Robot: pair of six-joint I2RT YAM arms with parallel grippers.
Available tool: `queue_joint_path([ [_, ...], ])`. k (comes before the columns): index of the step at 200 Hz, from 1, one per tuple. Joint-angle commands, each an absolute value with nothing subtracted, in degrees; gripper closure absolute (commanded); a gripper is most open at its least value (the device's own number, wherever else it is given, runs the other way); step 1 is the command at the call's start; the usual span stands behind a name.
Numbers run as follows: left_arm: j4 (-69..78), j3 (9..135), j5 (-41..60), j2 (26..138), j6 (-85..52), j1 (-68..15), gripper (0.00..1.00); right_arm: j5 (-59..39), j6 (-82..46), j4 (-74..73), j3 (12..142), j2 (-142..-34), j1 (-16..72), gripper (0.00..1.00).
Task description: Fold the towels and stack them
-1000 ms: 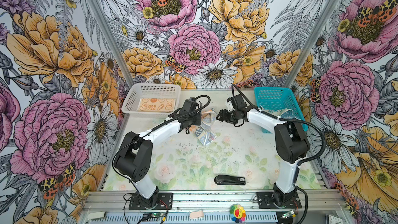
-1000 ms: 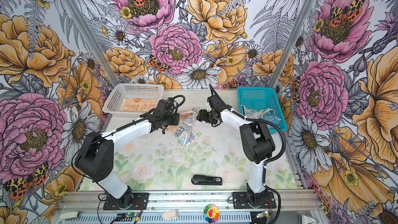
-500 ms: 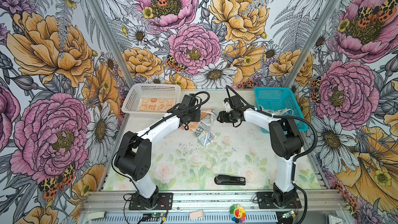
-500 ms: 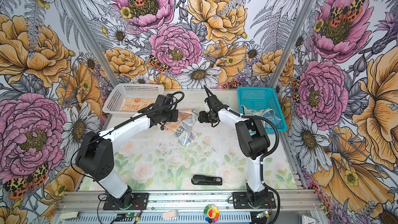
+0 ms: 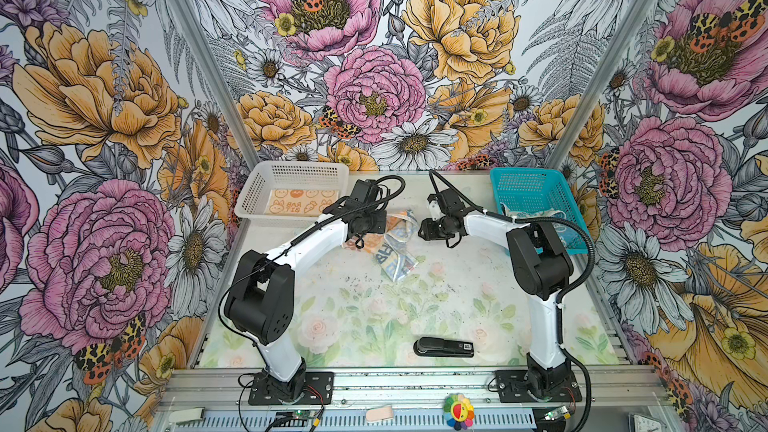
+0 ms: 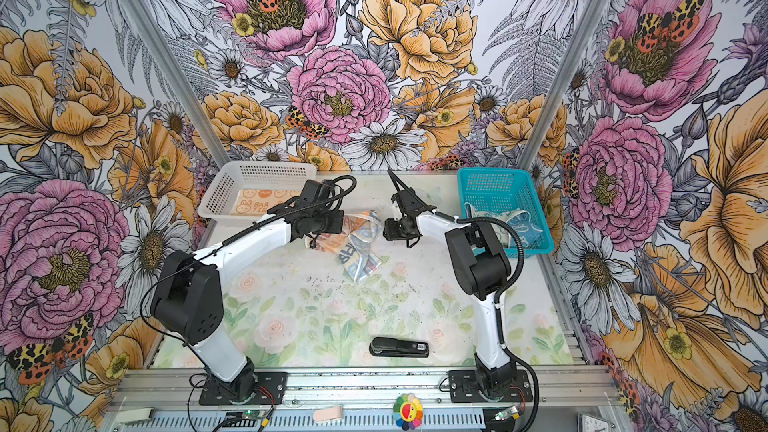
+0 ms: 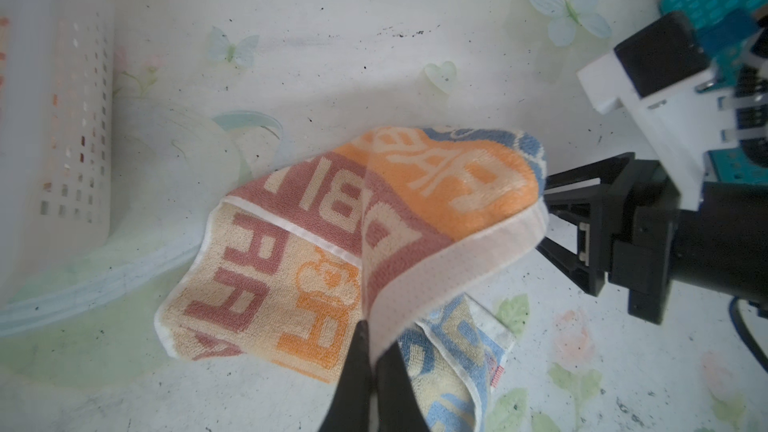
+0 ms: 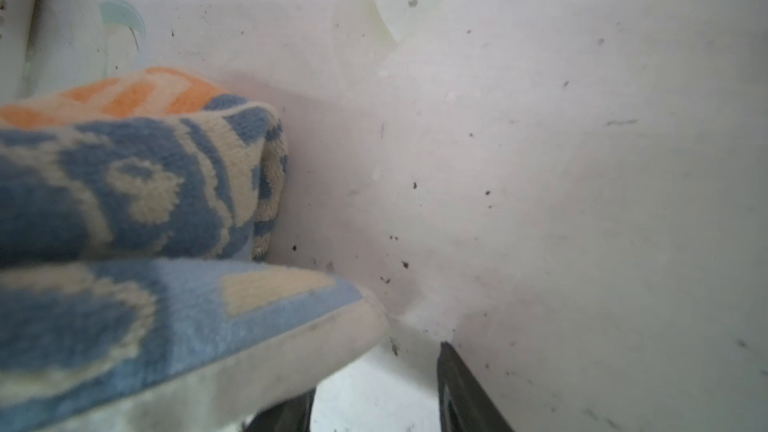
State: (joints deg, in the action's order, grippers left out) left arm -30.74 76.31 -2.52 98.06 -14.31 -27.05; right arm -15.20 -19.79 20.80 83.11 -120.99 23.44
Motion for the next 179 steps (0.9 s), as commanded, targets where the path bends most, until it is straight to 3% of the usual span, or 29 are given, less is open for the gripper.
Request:
queue_joint_path([
  [1, -31.7, 78.2, -3.9, 98.9, -12.8, -26.1, 1.00, -15.3, -18.5, 17.1, 85.2, -122.3, 24.0, 0.53],
  [109, -34.9, 80.2, -4.8, 100.7, -11.7, -23.2, 1.00, -18.7, -13.7, 14.6, 90.6, -126.1, 25.0, 0.60],
  [179, -42.3, 82.5, -13.9, 101.5, -9.4, -19.7, 1.00, -18.5, -10.4, 14.5, 91.3, -124.6, 26.2, 0.53],
])
